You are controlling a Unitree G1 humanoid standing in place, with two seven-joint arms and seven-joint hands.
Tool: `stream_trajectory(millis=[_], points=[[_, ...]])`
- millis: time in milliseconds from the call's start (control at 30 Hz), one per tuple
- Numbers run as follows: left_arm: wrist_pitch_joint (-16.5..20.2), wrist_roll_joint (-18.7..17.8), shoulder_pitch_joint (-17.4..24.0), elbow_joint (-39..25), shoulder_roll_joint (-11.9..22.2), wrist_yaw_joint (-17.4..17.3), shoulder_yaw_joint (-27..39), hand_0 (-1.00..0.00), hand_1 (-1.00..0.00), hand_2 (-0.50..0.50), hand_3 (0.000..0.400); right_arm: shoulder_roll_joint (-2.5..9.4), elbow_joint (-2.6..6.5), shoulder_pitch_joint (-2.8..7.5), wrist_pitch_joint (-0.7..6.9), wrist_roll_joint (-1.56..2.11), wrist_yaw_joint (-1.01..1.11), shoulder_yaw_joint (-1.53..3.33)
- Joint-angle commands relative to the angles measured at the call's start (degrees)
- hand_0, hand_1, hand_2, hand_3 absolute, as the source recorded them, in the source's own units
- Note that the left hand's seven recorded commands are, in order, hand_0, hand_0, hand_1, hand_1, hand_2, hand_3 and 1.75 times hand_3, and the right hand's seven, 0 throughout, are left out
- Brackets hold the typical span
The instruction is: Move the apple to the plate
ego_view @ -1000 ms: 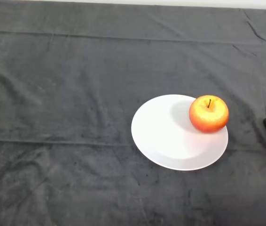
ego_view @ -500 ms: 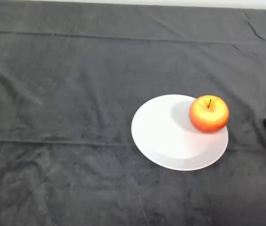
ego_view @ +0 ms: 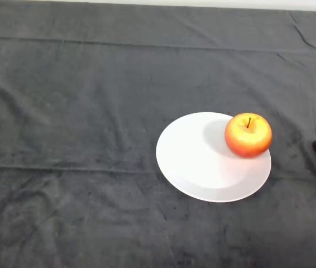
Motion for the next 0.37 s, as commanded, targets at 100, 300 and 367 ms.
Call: stream_trajectory(millis=[100,300,367], points=[[-0.9,0.9,-1.9,2.1,2.1,-0.5,2.4,0.00,0.00,0.00,0.000,-1.90,0.49,-1.15,0.17,-0.45,0.67,-0.19],[-0.8,1.0,-1.9,2.1,2.0,-0.6,2.6,0.00,0.00,0.00,0.000,-1.90,0.50,-1.16,0.17,-0.46,0.68,-0.20],[-0.8,1.1,-1.9,2.1,2.0,-0.6,2.7,0.00,0.00,0.00,0.000,-1.90,0.50,-1.16,0.17,-0.46,0.68,-0.20]])
